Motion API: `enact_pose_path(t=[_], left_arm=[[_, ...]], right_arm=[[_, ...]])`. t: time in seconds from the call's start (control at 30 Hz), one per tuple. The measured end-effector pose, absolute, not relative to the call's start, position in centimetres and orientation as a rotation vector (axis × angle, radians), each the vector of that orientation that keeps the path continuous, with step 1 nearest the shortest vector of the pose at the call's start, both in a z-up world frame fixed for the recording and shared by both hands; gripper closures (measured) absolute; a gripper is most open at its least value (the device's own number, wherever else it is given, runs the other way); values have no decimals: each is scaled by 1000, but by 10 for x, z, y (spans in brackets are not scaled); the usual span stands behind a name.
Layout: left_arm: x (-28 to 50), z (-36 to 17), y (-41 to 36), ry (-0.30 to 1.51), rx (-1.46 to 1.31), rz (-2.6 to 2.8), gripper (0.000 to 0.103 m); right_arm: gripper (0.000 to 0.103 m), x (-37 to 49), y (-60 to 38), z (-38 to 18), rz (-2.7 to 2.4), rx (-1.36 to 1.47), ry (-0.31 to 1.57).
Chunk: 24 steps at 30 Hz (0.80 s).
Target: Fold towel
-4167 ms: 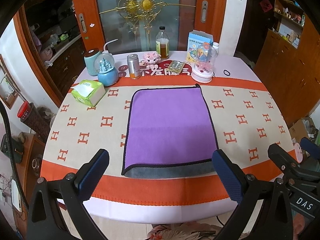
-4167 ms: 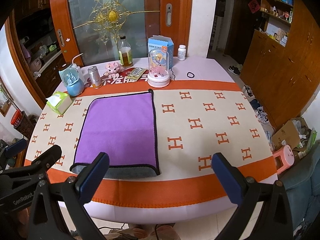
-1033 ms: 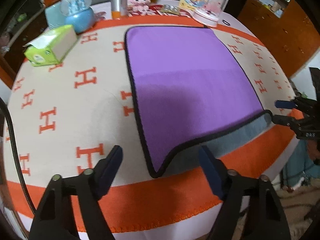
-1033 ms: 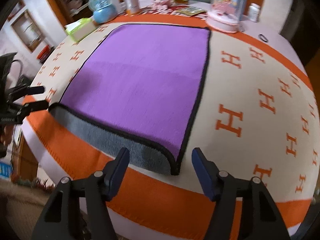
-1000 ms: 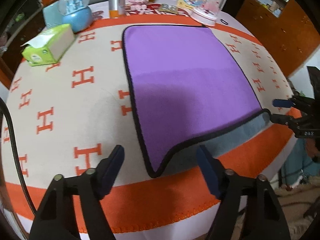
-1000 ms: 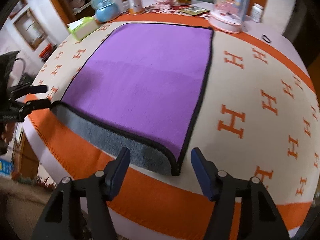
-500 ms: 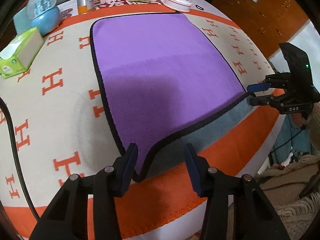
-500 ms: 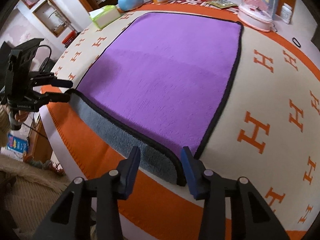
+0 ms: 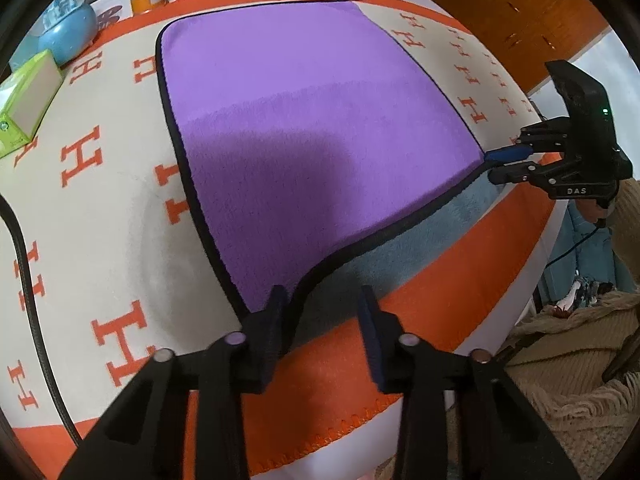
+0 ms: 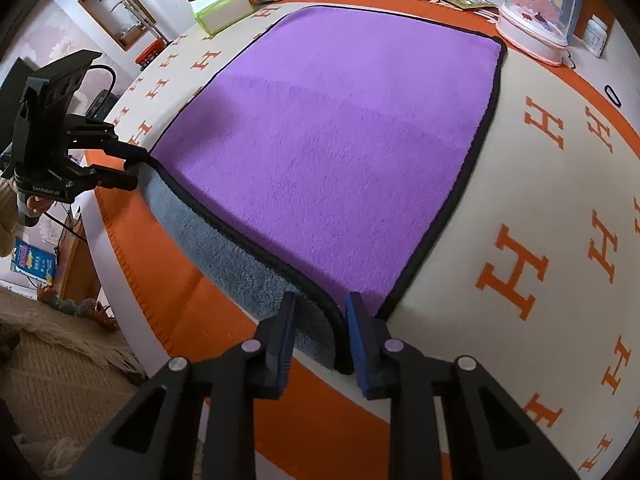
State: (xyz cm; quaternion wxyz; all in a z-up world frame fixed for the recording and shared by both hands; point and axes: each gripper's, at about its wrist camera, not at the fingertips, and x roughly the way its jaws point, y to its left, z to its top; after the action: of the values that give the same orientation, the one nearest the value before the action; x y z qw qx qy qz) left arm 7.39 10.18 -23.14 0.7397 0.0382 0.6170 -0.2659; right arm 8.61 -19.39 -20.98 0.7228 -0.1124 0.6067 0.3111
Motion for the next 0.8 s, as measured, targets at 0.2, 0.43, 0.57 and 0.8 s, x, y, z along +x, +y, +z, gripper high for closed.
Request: enact_pose_path(t=[0.2, 0.43, 0.57, 0.8], left_arm=[[74, -234, 99, 1357, 129, -538, 89], [69, -239, 85, 1379, 221, -477, 96], [69, -235, 78, 1385, 226, -439, 98], [83, -214, 81, 1357, 191, -332, 98]], right_arm=[[86, 85, -194, -209, 666, -261, 1327], [92, 78, -188, -208, 626, -292, 1317], [97, 76, -189, -206, 593, -273, 1307], [98, 83, -192, -186, 518, -230, 1241]])
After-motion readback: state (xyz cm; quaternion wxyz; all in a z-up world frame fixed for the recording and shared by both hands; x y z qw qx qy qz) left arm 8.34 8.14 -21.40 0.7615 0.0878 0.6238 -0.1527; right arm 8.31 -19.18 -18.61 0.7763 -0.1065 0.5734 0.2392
